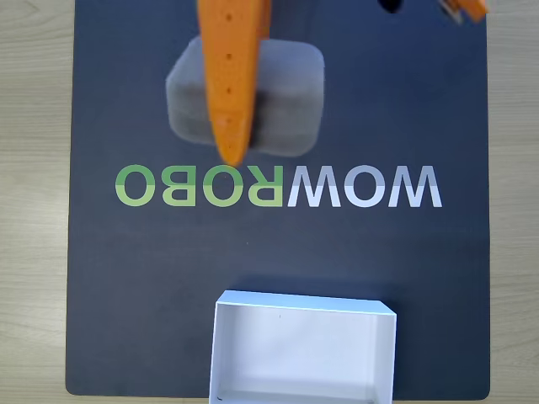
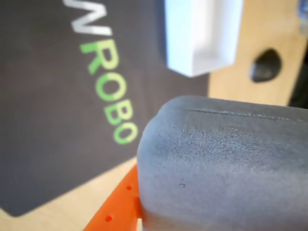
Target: Grab the usb to bin
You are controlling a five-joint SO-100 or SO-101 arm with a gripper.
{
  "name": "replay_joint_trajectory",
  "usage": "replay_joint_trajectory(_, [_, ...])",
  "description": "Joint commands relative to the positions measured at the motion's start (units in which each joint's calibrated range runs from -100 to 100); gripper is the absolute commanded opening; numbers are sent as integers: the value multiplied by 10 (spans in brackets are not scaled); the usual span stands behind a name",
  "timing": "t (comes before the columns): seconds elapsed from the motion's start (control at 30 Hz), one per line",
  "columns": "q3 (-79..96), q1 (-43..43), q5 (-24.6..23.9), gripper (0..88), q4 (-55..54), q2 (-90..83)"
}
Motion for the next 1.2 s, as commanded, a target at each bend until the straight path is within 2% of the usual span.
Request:
replay_joint_trajectory(0.0, [-72,-21,-25,57,22,80])
replay_joint_trajectory(0.33, [-519,-50,-28,57,15,482])
replay_joint_trajectory(0.53, [-742,-37,-22,57,-41,680])
replay_joint_trajectory(0.8, [-769,-10,-22,56,-175,765])
replay_joint_trajectory(0.97, [-768,1,-21,56,-178,798])
replay_joint_trajectory(1.03, [-768,2,-6,58,-178,809])
replay_joint_trajectory(1.17, [-768,5,12,138,-176,825])
